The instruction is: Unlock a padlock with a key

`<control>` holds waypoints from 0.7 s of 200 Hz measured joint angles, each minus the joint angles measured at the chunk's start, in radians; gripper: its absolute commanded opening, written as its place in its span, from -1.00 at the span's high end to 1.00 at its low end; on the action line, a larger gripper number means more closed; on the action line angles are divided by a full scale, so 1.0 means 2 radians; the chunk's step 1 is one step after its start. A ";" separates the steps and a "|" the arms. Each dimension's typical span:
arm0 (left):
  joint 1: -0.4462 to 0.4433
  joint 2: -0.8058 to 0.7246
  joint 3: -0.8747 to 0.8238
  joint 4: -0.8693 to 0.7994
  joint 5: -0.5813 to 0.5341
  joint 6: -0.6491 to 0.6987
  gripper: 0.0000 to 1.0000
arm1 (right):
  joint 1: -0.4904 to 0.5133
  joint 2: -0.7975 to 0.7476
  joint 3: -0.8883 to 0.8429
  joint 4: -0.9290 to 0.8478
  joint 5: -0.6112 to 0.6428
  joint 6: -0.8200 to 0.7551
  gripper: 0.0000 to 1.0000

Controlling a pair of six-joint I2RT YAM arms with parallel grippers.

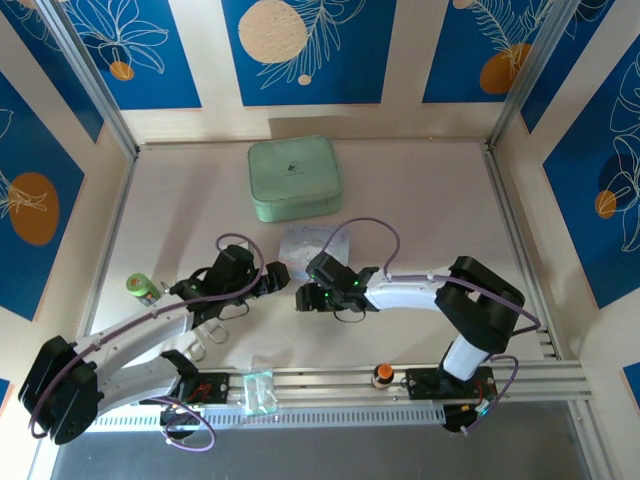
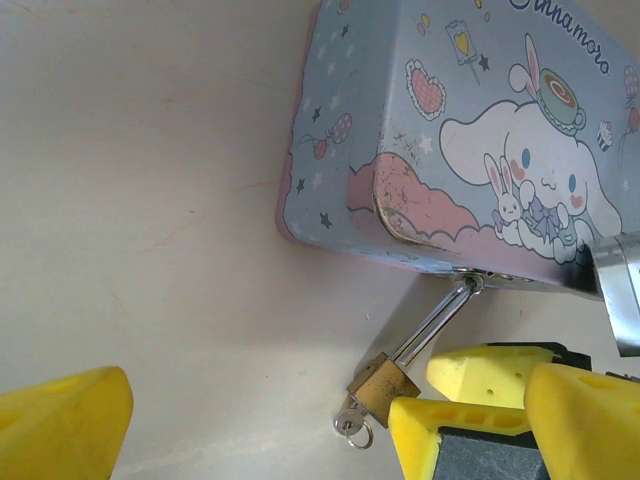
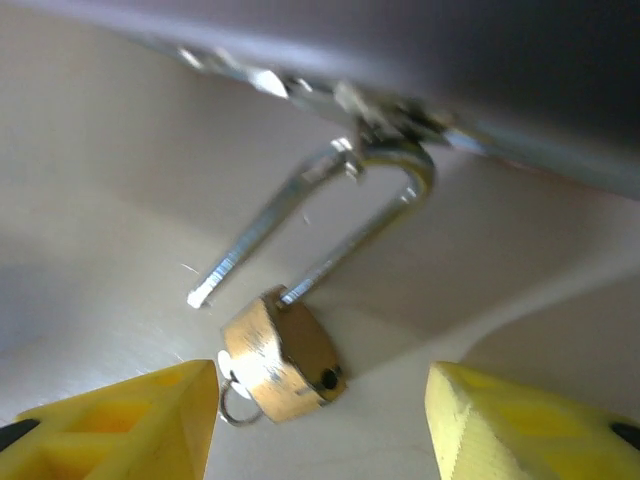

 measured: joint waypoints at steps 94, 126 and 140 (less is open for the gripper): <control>0.001 0.000 -0.003 -0.002 -0.013 -0.003 -0.99 | 0.028 0.044 0.052 -0.038 0.054 0.019 0.19; 0.001 0.000 -0.010 -0.001 -0.014 -0.006 -0.99 | 0.026 0.044 0.044 -0.028 0.058 0.032 0.34; 0.001 0.000 -0.012 -0.001 -0.014 -0.009 -0.99 | 0.025 0.039 0.033 -0.013 0.057 0.036 0.44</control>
